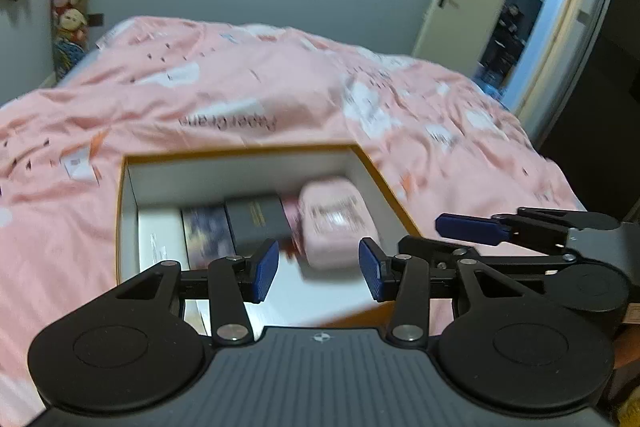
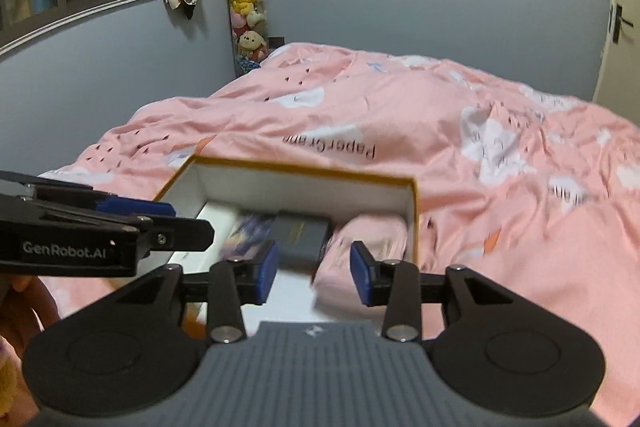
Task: Organize objects
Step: 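Move both tools back to the plush keychains beside the orange box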
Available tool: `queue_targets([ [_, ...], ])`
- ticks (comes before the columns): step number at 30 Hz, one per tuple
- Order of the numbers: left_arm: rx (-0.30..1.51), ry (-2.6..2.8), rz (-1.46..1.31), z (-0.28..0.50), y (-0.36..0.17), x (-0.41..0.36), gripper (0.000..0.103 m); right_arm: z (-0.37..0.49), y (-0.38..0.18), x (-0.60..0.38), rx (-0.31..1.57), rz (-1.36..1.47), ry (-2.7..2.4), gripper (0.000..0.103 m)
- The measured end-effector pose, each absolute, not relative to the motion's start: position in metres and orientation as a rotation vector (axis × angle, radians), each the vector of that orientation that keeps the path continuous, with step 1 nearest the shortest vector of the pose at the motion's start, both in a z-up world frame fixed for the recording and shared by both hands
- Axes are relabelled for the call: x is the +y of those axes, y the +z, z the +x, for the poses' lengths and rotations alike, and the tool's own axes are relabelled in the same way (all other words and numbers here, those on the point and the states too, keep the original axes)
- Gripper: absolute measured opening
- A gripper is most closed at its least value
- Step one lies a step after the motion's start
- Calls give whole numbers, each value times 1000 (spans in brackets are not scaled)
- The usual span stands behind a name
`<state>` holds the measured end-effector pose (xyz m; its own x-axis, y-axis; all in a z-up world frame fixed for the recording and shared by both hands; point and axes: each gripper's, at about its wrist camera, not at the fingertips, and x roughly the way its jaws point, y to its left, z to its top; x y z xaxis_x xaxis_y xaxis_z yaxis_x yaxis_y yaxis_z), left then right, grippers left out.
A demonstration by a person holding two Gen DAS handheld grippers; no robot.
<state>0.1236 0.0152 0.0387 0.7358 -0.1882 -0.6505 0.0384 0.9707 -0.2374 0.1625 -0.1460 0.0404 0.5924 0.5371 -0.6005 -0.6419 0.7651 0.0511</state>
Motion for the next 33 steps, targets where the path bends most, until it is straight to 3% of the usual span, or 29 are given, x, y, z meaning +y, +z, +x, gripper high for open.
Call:
queue_targets([
  [7, 899, -185, -223, 77, 8, 15, 51, 116, 1, -155, 800, -184, 718, 46],
  [12, 1063, -191, -246, 58, -16, 17, 52, 86, -15, -153, 888, -275, 757, 54],
  [14, 1088, -191, -239, 48, -22, 18, 54, 80, -18, -153, 921, -290, 783, 62],
  [25, 1183, -216, -226, 24, -41, 21, 63, 71, -58, -151, 1230, -283, 844, 63],
  [27, 1191, -219, -225, 24, -43, 20, 64, 73, -60, -152, 1243, -263, 840, 60],
  [29, 1196, -219, -233, 25, -44, 21, 65, 72, -62, -152, 1249, -252, 845, 40],
  [33, 1197, -216, -238, 26, -43, 23, 65, 73, -58, -147, 1212, -262, 850, 18],
])
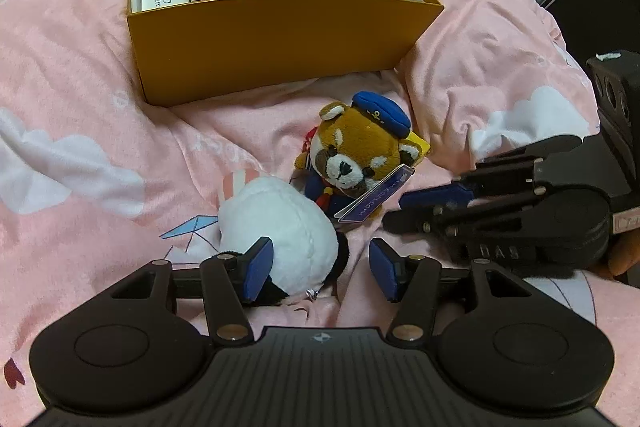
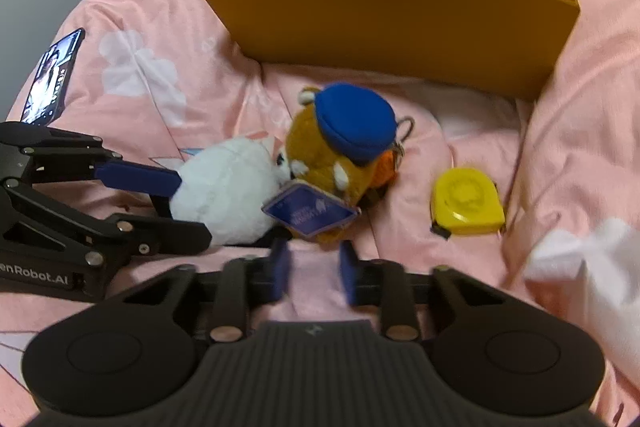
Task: Organize objects
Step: 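Move both tools back to the plush keychains beside the orange box, then grasp the white plush with the left tool while the right tool grasps the red-panda keychain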
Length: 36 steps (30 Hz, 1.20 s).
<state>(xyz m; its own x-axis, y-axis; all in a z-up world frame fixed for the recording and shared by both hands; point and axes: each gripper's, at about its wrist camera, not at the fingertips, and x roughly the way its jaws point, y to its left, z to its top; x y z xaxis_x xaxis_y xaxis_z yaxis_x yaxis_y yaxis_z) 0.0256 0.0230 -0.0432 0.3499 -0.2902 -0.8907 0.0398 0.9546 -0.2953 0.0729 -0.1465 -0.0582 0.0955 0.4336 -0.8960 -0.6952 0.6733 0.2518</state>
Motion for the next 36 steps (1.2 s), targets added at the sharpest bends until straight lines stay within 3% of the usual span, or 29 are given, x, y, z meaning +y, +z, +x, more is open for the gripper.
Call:
queue_targets([
  [12, 1201, -217, -261, 28, -49, 28, 68, 94, -39, -156, 1044, -228, 726, 16],
  [19, 1205, -247, -279, 30, -53, 29, 73, 99, -41, -176, 1096, -173, 706, 20],
  [23, 1207, -246, -292, 31, -57, 31, 75, 96, -45, -171, 1122, -158, 766, 33],
  [30, 1200, -80, -114, 39, -67, 26, 74, 82, -44, -152, 1112, -227, 893, 40],
  [36, 1284, -127, -407, 51, -94, 58, 78, 89, -63, -132, 1159, -270, 936, 43],
])
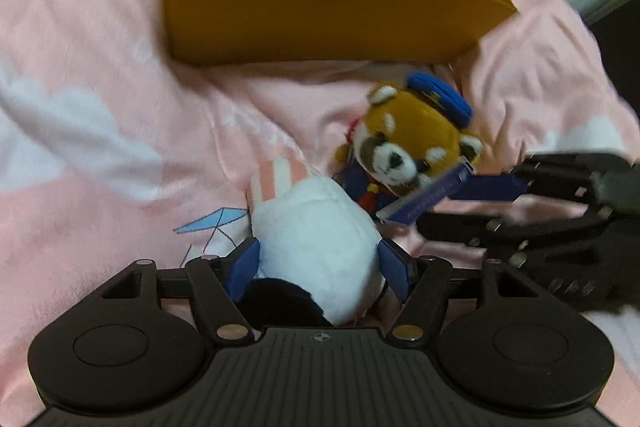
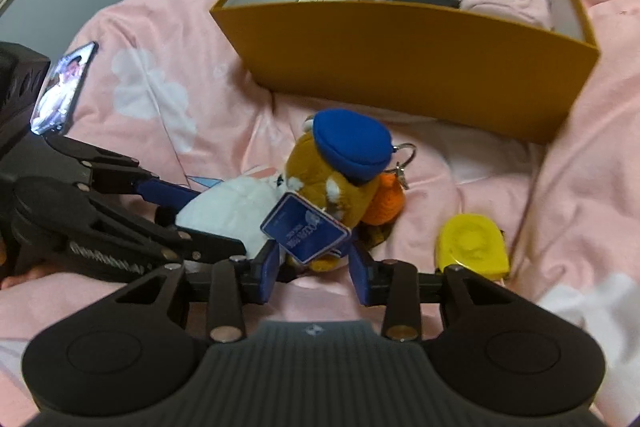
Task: Organize objects
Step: 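Grasp the white plush with the left tool while the right tool grasps the red-panda keychain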
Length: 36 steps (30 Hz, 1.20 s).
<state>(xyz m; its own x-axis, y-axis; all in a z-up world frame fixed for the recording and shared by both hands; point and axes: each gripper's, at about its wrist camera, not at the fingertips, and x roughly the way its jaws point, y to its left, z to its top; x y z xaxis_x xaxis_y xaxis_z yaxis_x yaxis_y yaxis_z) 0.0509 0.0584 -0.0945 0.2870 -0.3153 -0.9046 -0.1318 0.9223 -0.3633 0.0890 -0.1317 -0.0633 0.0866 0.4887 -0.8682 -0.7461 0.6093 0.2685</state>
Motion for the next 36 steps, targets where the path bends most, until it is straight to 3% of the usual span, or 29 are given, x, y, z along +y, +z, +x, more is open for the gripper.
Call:
queue_targets([
  [7, 1284, -110, -503, 52, -108, 63, 80, 107, -78, -115, 1126, -231, 926, 44],
  [12, 1241, -110, -490, 48, -103, 57, 71, 106, -75, -119, 1118, -177, 926, 28],
  [14, 1221, -106, -490, 47, -98, 55, 69, 103, -65, -123, 1098, -194, 920, 27],
  [20, 1008, -69, -330, 38, -52, 43, 68, 108, -40, -152, 1140, -163, 887, 27],
  [24, 948, -62, -260, 50, -48, 34, 68, 121, -41, -159, 1200, -153, 846, 25],
  [36, 1033, -15, -279, 65, -88, 30, 74, 131, -53, -166, 1108, -119, 741, 39],
])
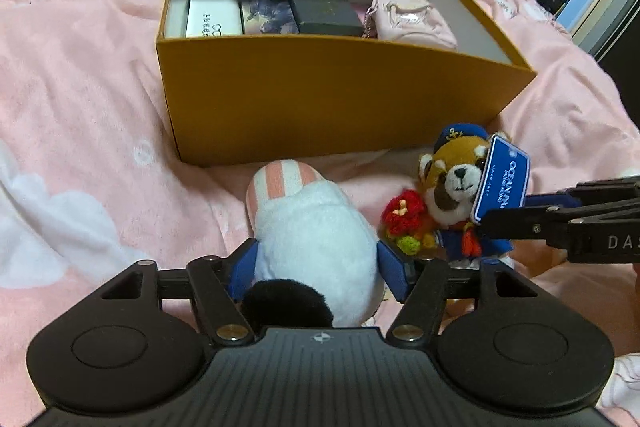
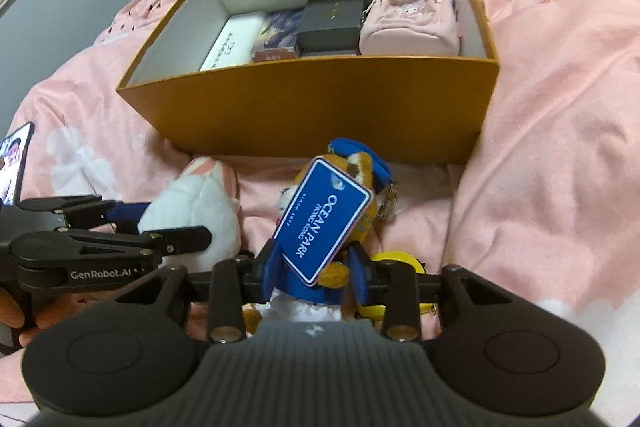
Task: Organize objects
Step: 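Grasp the white plush with the left tool while the right tool grasps the red-panda keychain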
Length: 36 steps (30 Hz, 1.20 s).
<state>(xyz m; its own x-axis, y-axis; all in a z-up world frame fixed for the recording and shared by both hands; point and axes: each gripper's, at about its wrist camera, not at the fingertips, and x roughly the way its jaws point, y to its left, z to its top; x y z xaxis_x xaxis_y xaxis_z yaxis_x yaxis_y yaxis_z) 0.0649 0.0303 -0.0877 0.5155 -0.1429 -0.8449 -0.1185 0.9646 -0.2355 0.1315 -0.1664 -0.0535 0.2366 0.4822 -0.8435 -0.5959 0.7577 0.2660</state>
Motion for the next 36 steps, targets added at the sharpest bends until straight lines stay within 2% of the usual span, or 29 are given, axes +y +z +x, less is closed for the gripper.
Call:
queue_targets([
  [3, 1021, -33, -344, 56, -77, 38, 74, 128, -47, -172, 1098, -115, 731, 40],
  [5, 1017, -42, -400, 52, -71, 47, 75, 123, -44, -174, 1084, -137, 723, 46],
  [8, 1028, -17, -429, 49, -70, 56, 76, 113, -47, -171, 1082, -185, 735, 50],
  [10, 1063, 37, -425, 52, -78, 60, 76, 110, -55, -167, 1101, -217, 716, 50],
  [16, 1091, 32, -466, 59, -98, 66, 85, 120, -71, -166, 1138, -192, 693, 50],
  [20, 1092, 4, -486, 61, -106, 62, 85, 122, -80, -161, 1158, -177, 704, 51],
  [26, 1081, -19, -474, 65, -107, 50, 75, 123, -92, -161, 1192, -109, 733, 44],
  [30, 1057, -15, -457, 60, -97, 47, 64, 119, -78, -166, 1149, -110, 745, 39],
  [36, 996, -29, -492, 51, -80, 53, 59, 115, -44, -181, 1063, -107, 776, 38],
])
